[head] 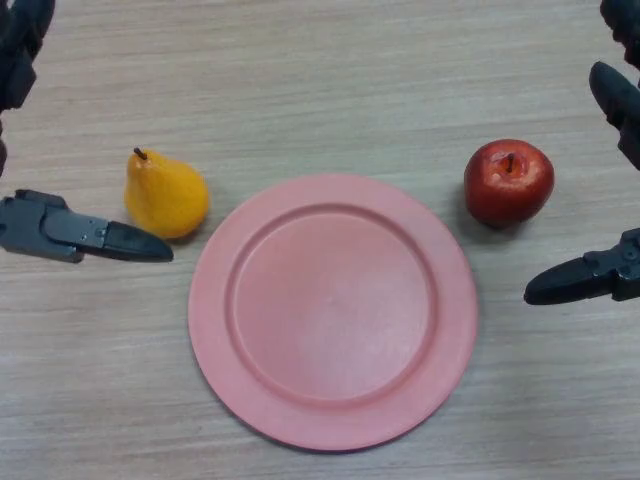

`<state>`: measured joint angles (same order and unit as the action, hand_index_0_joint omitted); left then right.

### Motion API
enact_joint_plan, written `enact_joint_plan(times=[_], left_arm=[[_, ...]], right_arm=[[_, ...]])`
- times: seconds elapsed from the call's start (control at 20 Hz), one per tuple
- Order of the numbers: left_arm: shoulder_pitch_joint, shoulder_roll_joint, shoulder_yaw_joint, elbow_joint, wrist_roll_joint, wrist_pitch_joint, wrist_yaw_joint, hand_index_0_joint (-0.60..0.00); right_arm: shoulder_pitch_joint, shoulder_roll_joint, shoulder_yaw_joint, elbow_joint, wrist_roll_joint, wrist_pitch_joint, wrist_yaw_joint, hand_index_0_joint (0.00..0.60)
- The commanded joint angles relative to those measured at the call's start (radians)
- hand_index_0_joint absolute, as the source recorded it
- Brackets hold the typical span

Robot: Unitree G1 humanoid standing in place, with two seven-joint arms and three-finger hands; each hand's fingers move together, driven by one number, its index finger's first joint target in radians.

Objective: Pick up the red apple and place it on the plate

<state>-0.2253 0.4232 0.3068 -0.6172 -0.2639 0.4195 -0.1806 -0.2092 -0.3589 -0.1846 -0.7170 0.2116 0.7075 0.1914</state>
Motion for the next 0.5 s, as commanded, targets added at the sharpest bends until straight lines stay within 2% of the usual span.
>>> enact_joint_plan(times=[0.05, 0.4, 0.5], left_arm=[[-0.032, 0.044, 0.052, -0.028, -0.043, -0.136, 0.025, 0.000], [-0.007, 0.037, 0.049, 0.002, -0.019, -0.200, 0.003, 0.000], [-0.005, 0.027, 0.043, 0.000, -0.027, -0.149, 0.012, 0.000]], right_arm=[[-0.042, -0.033, -0.083, -0.032, 0.018, -0.120, -0.055, 0.000], [-0.060, -0.037, -0.064, 0.033, -0.039, -0.195, -0.028, 0.000], [-0.075, -0.042, -0.052, 0.114, -0.070, -0.285, -0.024, 0.000]])
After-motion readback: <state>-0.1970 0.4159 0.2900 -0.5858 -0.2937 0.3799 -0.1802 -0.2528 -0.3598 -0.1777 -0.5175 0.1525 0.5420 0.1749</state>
